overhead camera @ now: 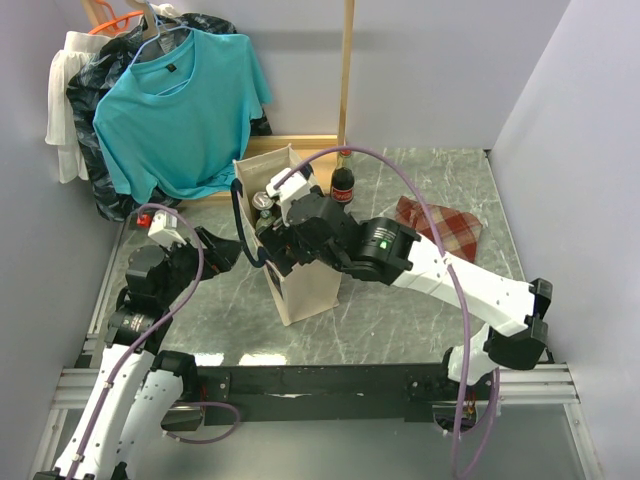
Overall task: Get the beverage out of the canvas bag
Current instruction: Take out the drink from the canvas bag.
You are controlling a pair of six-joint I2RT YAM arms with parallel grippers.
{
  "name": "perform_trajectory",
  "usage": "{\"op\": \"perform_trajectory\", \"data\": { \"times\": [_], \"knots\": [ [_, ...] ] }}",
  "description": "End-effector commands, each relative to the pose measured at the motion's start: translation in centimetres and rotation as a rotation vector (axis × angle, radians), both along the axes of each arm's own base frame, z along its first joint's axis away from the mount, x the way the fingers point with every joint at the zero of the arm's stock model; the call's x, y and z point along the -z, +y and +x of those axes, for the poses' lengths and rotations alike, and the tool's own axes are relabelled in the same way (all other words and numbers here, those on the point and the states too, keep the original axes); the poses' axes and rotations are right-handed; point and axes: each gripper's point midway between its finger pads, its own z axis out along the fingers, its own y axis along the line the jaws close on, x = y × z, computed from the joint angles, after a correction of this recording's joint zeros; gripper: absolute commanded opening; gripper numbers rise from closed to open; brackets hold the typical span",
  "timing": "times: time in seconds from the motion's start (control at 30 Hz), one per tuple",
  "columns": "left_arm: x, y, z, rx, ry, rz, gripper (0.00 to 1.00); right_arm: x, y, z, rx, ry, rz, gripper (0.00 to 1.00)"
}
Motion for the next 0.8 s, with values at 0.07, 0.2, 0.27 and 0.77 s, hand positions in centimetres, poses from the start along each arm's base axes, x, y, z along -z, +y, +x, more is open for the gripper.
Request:
{"op": "perform_trajectory", "data": {
  "times": [0.07,0.2,0.27,0.77],
  "knots": [
    [-1.6,-0.1,0.1,0.007,-0.052,-0.007,0.97,-0.3,0.8,-0.1,-0.004,0.002,0.005,1.00],
    [-1.5,-0.1,0.1,0.006,-0.048,-0.004,0.96,0.0,1.1,0.2,0.003,-0.001,0.002,0.90],
    [-1.4,0.0,0.1,0.001,-0.050,-0.004,0.96,0.1,1.1,0.5,0.014,-0.007,-0.003,0.86],
    [-1.2,0.1,0.2,-0.007,-0.040,0.004,0.96,2.2,1.6,1.5,0.027,0.055,-0.006,0.72]
  ]
}}
